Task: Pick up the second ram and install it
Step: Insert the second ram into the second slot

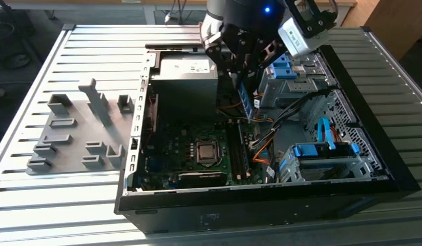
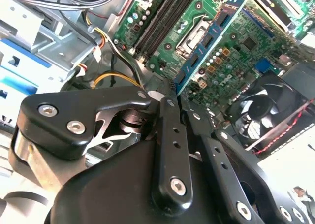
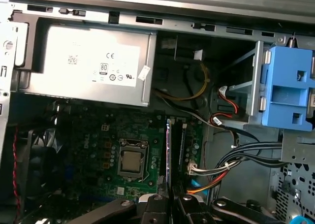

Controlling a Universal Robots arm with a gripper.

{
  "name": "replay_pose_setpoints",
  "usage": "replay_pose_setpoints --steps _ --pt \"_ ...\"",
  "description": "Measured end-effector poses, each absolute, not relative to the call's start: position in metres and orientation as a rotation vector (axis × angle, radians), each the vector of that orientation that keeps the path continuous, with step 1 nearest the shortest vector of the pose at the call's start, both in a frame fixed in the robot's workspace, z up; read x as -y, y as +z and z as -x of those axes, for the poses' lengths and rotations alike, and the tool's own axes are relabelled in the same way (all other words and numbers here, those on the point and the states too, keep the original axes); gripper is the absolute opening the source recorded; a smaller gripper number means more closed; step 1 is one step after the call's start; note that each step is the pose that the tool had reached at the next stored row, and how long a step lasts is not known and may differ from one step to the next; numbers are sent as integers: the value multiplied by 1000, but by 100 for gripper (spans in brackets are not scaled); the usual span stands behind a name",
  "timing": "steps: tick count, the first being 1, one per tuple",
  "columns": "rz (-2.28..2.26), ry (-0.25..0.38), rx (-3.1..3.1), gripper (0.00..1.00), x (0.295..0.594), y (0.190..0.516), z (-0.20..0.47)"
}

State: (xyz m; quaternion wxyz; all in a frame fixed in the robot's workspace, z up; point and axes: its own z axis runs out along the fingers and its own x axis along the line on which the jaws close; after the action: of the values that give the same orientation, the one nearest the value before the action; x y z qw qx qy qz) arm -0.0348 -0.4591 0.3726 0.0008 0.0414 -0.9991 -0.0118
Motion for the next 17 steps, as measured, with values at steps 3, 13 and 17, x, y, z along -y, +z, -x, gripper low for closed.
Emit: replay_pose_setpoints --steps 3,13,17 --pt "-118 -37 3138 14 459 369 31" --pt "-23 -37 3141 14 459 358 26" --pt "-19 -37 3141 14 459 355 24"
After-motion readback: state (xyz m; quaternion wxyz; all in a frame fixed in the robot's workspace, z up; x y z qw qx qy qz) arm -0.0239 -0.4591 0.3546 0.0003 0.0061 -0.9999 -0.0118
